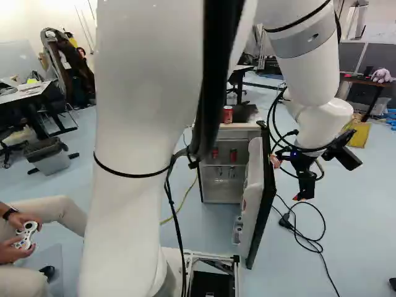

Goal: Grab a drink from the fridge

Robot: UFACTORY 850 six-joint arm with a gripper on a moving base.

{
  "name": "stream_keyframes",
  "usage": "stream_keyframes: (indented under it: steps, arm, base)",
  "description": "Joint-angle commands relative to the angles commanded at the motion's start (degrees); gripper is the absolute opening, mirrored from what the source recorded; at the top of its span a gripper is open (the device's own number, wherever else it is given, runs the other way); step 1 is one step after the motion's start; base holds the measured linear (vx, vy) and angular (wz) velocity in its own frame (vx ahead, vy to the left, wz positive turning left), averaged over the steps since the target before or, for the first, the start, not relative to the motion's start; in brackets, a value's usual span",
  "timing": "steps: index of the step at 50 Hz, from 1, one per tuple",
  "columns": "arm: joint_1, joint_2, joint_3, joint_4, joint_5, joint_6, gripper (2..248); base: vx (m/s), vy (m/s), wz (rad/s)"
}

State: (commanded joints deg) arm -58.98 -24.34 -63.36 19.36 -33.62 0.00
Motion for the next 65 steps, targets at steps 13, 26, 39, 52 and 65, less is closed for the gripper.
stream_keyframes:
  steps: [13,26,39,52,65]
  arm:
    - [0.8,1.1,1.6,0.0,2.2,0.0,247]
    - [1.7,2.6,3.6,0.0,4.4,0.0,247]
    - [2.2,3.2,4.5,0.0,6.4,0.0,247]
    - [2.2,3.3,4.5,0.0,7.0,0.0,247]
    - [2.2,3.7,5.1,0.0,7.0,0.0,247]
  base:
    - [0.0,0.0,0.0]
    - [0.0,0.0,0.0]
    - [0.0,0.0,0.0]
    - [0.0,0.0,0.0]
    - [0.0,0.0,0.0]
